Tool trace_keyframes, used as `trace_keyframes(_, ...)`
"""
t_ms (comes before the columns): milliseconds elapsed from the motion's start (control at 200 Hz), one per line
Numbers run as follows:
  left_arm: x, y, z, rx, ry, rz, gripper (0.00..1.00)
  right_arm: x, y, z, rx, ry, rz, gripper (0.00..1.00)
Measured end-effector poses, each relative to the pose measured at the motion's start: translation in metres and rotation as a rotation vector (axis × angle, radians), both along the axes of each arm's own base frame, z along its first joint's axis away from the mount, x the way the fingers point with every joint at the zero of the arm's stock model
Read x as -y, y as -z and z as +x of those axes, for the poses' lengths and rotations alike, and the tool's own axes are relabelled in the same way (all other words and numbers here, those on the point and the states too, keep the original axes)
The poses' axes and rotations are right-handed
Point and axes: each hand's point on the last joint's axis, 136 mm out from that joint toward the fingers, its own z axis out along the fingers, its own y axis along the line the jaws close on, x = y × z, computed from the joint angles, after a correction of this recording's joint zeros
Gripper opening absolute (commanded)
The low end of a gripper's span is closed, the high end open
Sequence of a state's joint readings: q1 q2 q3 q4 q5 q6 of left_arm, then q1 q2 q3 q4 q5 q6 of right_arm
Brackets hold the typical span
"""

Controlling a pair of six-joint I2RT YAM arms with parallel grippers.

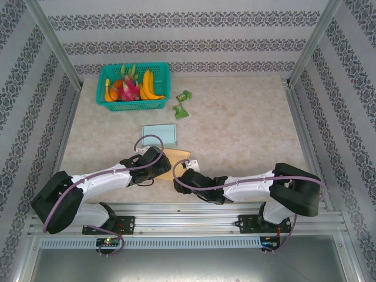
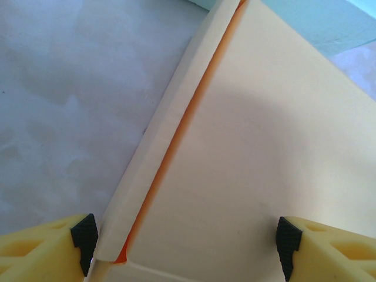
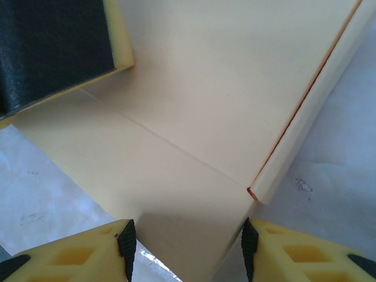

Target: Fold the paper box

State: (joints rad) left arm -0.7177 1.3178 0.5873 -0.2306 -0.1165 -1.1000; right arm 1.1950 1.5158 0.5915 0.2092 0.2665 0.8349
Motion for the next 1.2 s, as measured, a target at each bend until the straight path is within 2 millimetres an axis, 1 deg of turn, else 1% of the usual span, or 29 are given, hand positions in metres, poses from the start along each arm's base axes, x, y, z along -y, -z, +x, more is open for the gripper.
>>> trace_keyframes(295, 0.000, 0.000, 0.001, 0.003, -0.002, 0.001, 0.81, 0.002, 0.003, 0.002, 0.032, -0.016, -0.029, 0.50)
trace_keyframes(644, 0.001, 0.001, 0.006, 0.019, -0.008, 0.002, 0.81, 0.005, 0.005, 0.009, 0.112, -0.031, -0.039, 0.47)
trace_keyframes(839, 0.001, 0.002, 0.008, 0.029, -0.014, 0.006, 0.81, 0.004, 0.009, 0.014, 0.184, -0.061, -0.050, 0.47)
trace_keyframes(1199, 0.002, 0.002, 0.016, 0.053, -0.026, 0.011, 0.81, 0.007, 0.011, 0.024, 0.315, -0.080, -0.082, 0.47)
